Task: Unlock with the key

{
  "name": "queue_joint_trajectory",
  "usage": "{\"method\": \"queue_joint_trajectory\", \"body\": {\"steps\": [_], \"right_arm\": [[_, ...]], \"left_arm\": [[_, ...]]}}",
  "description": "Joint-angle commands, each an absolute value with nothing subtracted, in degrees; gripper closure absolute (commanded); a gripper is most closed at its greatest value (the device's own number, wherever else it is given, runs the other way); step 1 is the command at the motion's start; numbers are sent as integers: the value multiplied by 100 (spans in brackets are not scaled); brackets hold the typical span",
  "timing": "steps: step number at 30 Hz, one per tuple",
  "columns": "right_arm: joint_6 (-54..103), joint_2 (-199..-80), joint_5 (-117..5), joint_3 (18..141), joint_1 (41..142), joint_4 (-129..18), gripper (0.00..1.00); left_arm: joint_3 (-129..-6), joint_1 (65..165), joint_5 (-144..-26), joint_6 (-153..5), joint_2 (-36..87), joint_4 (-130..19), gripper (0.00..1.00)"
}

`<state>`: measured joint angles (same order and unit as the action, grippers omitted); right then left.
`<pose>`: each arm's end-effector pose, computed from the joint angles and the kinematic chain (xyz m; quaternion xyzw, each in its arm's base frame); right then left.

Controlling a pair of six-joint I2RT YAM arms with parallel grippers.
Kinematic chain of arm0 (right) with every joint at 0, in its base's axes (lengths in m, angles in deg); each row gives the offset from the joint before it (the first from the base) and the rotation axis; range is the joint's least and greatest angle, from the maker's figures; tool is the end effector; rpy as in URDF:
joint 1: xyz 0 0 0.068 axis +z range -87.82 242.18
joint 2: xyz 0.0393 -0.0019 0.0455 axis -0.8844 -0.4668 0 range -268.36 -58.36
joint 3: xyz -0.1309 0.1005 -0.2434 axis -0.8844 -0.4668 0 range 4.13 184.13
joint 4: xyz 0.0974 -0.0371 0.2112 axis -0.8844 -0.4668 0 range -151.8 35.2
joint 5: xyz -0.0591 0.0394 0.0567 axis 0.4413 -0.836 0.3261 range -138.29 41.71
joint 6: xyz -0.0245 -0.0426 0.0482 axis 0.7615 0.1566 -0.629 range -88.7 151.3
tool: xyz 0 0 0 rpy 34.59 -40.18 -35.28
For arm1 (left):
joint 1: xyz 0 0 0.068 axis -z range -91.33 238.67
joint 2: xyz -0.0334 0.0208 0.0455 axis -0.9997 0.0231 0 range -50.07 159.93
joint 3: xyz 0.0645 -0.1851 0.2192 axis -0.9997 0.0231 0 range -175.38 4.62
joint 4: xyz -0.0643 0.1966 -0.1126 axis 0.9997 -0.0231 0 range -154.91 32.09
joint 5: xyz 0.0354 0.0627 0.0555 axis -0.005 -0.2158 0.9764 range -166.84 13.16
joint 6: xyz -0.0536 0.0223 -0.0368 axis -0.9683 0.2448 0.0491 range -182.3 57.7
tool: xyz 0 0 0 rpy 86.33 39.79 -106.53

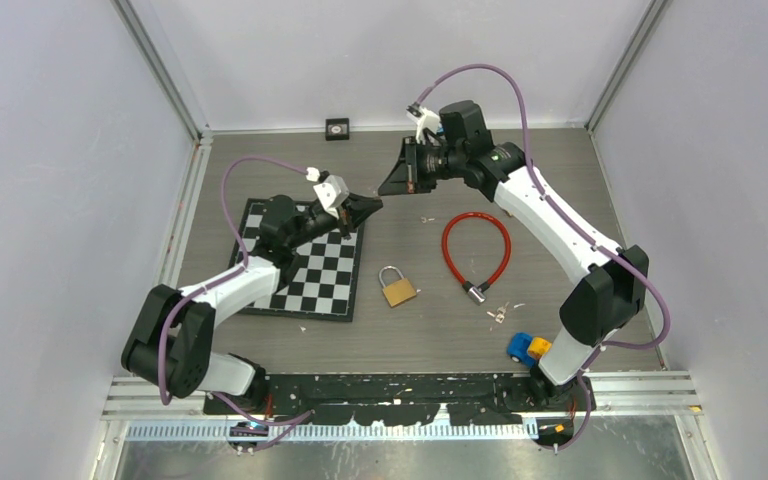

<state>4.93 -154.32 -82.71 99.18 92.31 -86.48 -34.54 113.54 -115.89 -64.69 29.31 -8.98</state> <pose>0.3032 0.2123 0.3898 -0.1696 0.8327 0.4457 0.2814 0.2462 -0.1526 0.3179 0.3684 0.5527 -0.3800 0.6437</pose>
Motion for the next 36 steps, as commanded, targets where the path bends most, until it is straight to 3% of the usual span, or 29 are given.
{"method": "queue_joint_trajectory", "body": {"steps": [1, 7, 11, 16, 19, 20, 23, 28, 36], "right_arm": [[445, -15057, -8345, 9865, 9102, -8413, 99], [510, -14799, -8357, 9477, 8900, -8266, 96], [694, -14668, -8465, 9163, 8898, -8182, 88], [993, -14389, -8699, 8564, 8893, -8012, 73], [1216, -14249, -8793, 8276, 8898, -7952, 65], [1337, -14218, -8819, 8249, 8898, -7995, 57], [1797, -14112, -8952, 8353, 8905, -8108, 46], [2408, -14068, -9498, 8612, 9047, -8142, 45], [3310, -14154, -10045, 8864, 9641, -8752, 45]], "left_arm": [[-3416, 11372, -11499, -6344, 2787, -547, 100], [-3367, 11372, -11580, -5794, 2293, -1522, 100], [-3986, 11377, -11734, -5440, 2144, -3471, 100], [-4981, 11396, -11724, -4428, 2014, -6210, 100], [-5250, 11427, -11749, -4023, 1874, -7052, 100], [-5350, 11452, -11779, -3886, 1842, -7335, 100], [-5715, 11551, -11800, -3485, 1847, -8292, 100], [-6162, 11709, -12083, -3053, 1910, -9577, 100], [-6138, 11750, -12611, -3088, 1781, -9927, 100]]}}
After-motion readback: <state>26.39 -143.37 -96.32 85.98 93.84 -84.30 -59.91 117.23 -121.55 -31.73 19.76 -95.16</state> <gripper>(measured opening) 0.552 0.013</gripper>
